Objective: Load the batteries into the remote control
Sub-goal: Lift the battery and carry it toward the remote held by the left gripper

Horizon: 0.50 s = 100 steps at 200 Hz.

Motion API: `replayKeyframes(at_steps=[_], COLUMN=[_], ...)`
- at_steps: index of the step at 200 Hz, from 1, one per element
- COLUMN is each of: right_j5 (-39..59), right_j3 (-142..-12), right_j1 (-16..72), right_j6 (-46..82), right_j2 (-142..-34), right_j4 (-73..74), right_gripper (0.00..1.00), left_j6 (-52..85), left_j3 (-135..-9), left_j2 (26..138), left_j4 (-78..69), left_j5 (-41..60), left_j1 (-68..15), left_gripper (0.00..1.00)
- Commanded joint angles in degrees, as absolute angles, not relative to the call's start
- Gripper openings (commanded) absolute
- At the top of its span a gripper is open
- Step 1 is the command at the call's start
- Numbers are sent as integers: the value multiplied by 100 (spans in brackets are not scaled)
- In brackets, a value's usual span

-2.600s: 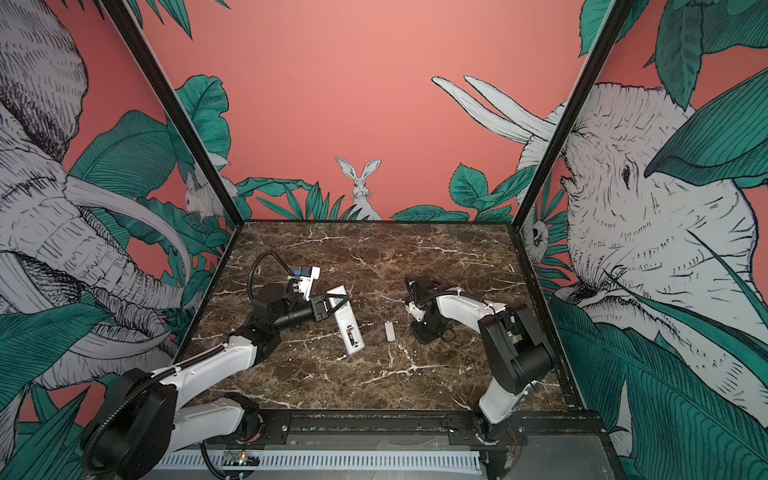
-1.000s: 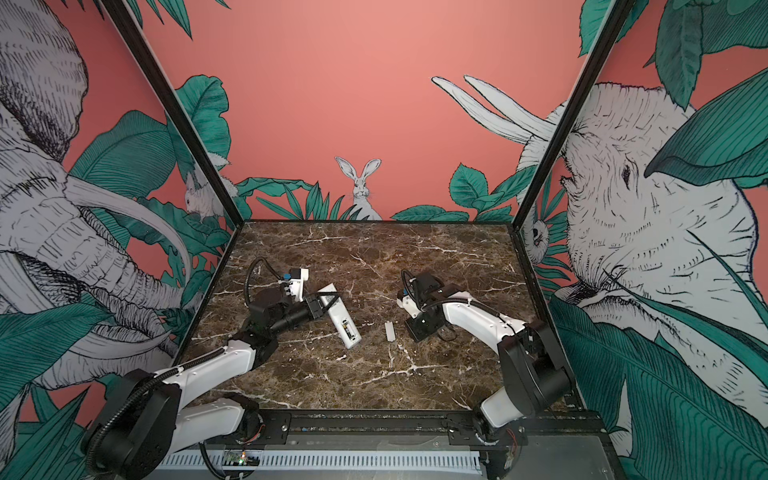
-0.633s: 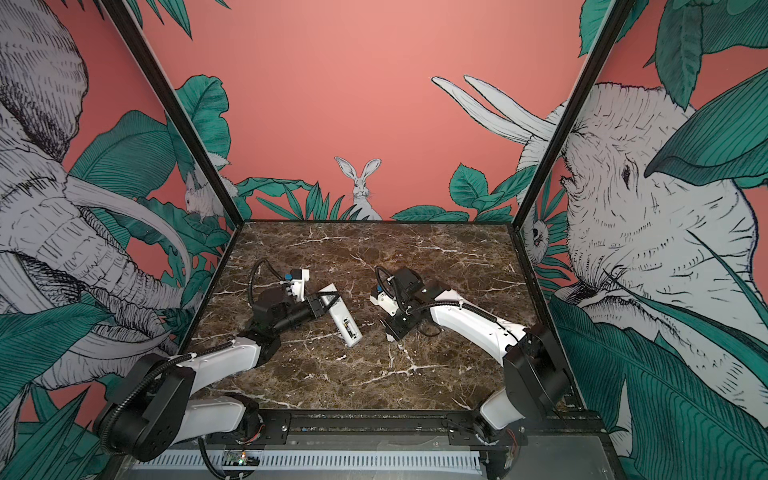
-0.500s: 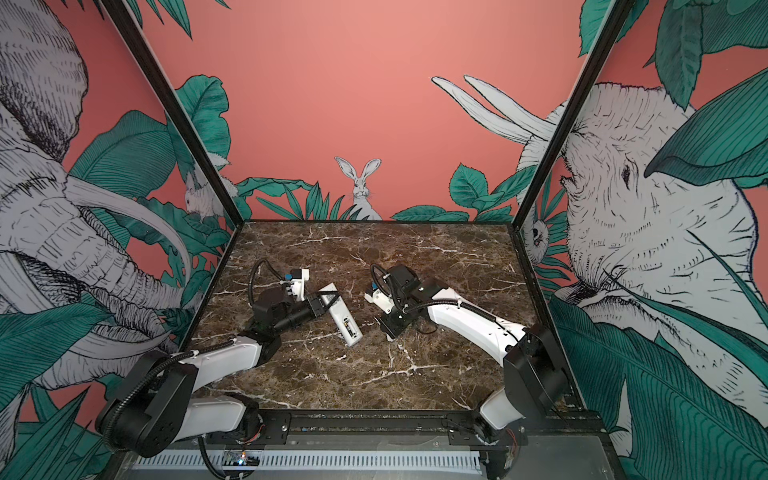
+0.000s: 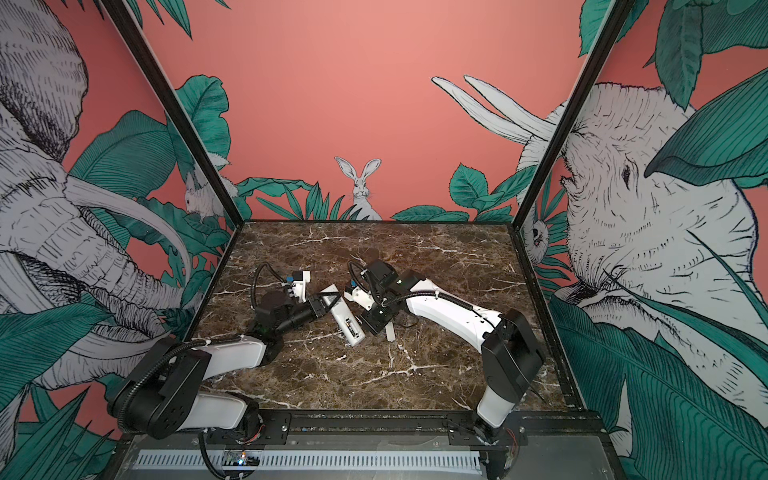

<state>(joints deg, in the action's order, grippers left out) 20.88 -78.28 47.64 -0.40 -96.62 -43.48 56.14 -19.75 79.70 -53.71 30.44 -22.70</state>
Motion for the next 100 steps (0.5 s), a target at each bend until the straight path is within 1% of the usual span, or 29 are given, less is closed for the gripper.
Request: replayKeyframes(at_steps=[1, 100], right_j5=[2189, 2150], right_j3=[-8029, -8259], right_j1=[4824, 4931], right_j6=[-133, -145], right_j2=[-9782, -10097], right_j4=[-4714, -4970], right_gripper=[2, 1], left_j6=[5821, 6034], left_j3=[-1866, -1724], left_j2=[8010, 8258], left_j4=[-6012, -6530], left_j5=[3015, 2997], left_j1=[-2241, -2240], left_gripper=[0, 0])
